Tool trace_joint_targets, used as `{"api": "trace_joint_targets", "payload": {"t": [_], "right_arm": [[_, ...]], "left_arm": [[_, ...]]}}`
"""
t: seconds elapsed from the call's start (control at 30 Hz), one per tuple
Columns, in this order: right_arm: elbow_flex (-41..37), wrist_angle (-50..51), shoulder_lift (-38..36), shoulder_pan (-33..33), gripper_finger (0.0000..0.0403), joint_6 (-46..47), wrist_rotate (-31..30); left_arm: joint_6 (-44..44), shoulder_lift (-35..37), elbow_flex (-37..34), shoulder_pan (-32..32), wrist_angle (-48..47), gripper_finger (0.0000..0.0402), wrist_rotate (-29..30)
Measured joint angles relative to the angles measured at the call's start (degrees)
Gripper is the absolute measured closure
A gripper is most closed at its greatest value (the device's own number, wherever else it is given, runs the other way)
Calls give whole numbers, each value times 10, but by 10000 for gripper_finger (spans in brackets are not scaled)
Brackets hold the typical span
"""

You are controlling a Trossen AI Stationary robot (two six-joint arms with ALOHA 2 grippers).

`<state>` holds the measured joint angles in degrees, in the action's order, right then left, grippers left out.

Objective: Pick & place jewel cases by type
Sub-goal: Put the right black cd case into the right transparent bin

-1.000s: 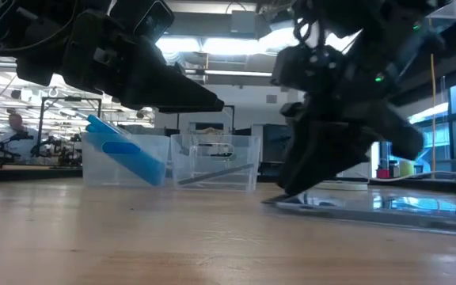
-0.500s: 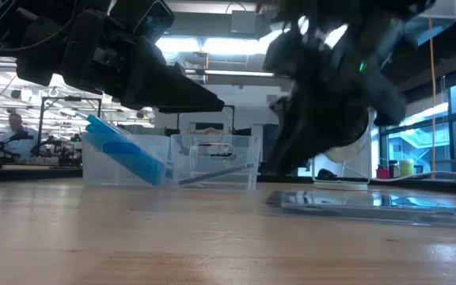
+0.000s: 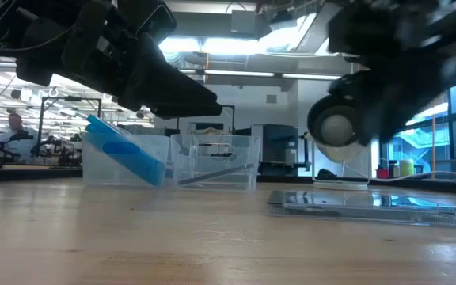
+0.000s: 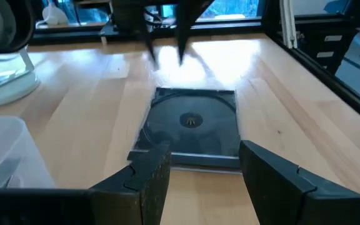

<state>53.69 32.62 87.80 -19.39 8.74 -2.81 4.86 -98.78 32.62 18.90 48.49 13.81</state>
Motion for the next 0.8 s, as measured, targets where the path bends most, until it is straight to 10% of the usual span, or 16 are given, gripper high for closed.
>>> {"api": "trace_joint_targets", "payload": {"t": [0.4, 0.8], "right_arm": [[-219, -202, -89, 0, 263, -28, 14], [-239, -212, -89, 32, 263, -57, 14]], "left_arm": [[36, -7, 8, 0, -7, 215, -32], [-9, -103, 80, 17, -8, 215, -29]]}}
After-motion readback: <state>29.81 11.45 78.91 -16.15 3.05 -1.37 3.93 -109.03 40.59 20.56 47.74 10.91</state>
